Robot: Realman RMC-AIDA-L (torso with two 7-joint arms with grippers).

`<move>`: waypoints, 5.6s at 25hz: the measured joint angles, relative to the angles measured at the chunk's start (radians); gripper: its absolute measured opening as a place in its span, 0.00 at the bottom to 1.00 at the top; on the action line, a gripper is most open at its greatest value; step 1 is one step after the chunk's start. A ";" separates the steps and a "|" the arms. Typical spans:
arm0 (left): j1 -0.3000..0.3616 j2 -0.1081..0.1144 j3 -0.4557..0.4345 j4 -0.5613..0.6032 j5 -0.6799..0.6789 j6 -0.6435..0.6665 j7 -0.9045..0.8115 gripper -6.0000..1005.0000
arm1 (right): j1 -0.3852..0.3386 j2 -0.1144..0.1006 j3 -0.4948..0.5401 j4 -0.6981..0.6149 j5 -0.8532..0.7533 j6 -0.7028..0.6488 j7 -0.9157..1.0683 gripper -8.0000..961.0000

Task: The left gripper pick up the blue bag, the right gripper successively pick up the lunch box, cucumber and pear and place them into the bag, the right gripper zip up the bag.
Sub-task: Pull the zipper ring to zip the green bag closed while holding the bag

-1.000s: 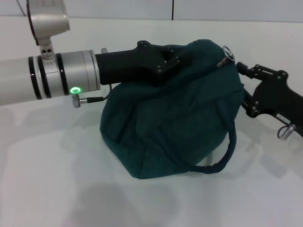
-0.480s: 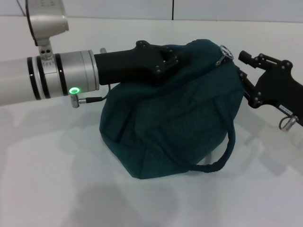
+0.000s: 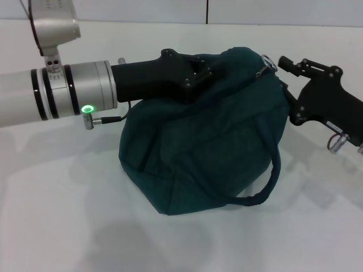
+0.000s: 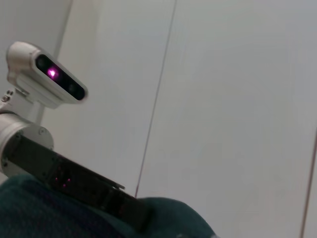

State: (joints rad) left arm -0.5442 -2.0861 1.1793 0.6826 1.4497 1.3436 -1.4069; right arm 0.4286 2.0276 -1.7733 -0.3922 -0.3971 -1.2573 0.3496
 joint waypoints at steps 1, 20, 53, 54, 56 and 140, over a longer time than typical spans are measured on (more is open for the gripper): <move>0.000 0.000 0.000 0.000 0.000 0.000 0.000 0.06 | 0.001 0.000 -0.004 -0.006 0.000 0.001 -0.001 0.28; -0.003 0.000 0.000 -0.020 -0.025 -0.010 0.028 0.06 | -0.012 0.000 -0.023 -0.041 0.003 -0.013 -0.040 0.22; -0.006 0.001 -0.003 -0.023 -0.026 -0.014 0.039 0.06 | -0.038 0.000 -0.028 -0.030 0.026 -0.094 -0.100 0.14; -0.006 0.001 -0.003 -0.023 -0.026 -0.014 0.039 0.06 | -0.038 0.000 -0.028 -0.030 0.027 -0.095 -0.104 0.13; -0.006 0.001 -0.003 -0.024 -0.026 -0.014 0.039 0.06 | -0.039 0.000 -0.028 -0.030 0.029 -0.095 -0.107 0.12; -0.036 0.004 -0.001 -0.054 -0.035 0.051 0.066 0.03 | -0.024 -0.015 0.012 0.030 0.030 0.031 0.074 0.45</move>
State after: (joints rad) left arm -0.5801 -2.0816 1.1780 0.6289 1.4149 1.3942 -1.3408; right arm 0.4047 2.0124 -1.7609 -0.3623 -0.3673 -1.2260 0.4237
